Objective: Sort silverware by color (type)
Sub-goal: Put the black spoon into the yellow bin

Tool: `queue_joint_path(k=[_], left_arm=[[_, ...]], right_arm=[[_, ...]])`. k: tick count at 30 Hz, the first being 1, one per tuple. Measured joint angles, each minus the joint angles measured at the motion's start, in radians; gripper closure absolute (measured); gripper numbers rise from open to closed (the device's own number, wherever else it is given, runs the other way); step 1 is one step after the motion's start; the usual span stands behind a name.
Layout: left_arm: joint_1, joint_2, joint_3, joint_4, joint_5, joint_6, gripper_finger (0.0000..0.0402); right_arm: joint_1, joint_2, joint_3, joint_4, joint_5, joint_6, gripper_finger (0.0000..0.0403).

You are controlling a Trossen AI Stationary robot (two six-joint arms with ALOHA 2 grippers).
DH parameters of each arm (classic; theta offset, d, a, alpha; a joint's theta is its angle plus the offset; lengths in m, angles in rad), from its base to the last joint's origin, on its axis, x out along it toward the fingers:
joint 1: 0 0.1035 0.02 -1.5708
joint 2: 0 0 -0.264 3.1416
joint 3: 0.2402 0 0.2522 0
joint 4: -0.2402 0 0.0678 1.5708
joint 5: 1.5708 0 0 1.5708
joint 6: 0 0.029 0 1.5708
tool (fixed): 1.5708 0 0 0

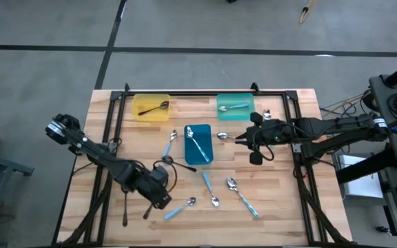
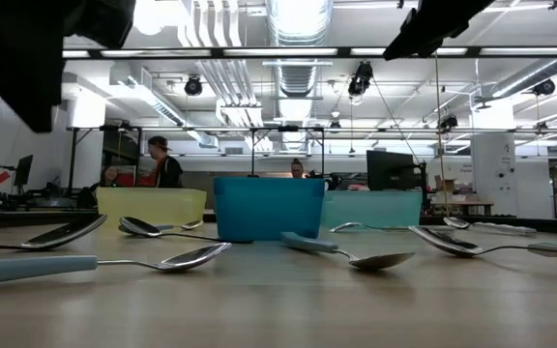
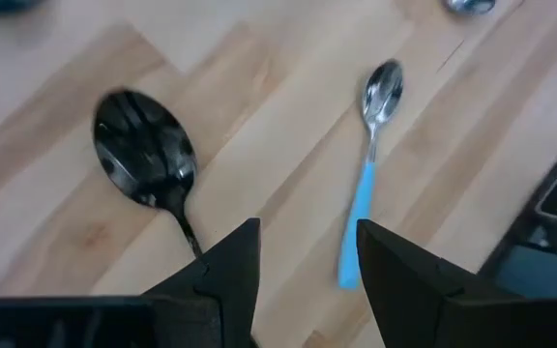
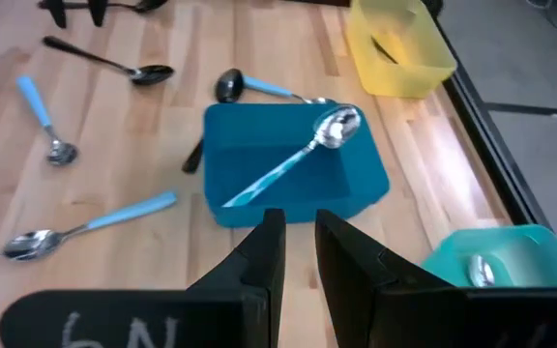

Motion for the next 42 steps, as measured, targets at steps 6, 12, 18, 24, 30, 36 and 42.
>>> queue_joint_path(k=[6,12,18,24,30,36,42], left_arm=[[-0.025,0.083,0.030,-0.007,0.009,-0.056,0.0249],[-0.043,0.147,0.100,-0.084,0.010,-0.089,0.0249],[-0.053,0.223,0.164,-0.168,-0.001,-0.038,0.0249],[-0.056,0.250,0.152,-0.194,-0.027,-0.039,0.0249],[-0.071,0.257,0.108,-0.194,-0.064,-0.072,0.0249],[-0.103,0.258,0.066,-0.191,-0.073,-0.118,0.0249],[-0.132,0.258,0.046,-0.185,-0.145,-0.171,0.0249]], right_arm=[[0.043,0.000,0.000,0.024,0.024,0.011,0.0351],[0.064,0.000,-0.001,0.034,0.043,0.011,0.0351],[0.066,0.000,-0.001,0.035,0.044,0.011,0.0351],[0.066,0.000,-0.005,0.049,0.045,0.010,0.0351],[0.066,0.000,-0.006,0.050,0.045,0.018,0.0351],[0.066,0.000,-0.006,0.050,0.045,0.046,0.0351],[0.066,0.000,-0.006,0.068,0.045,0.060,0.0351]])
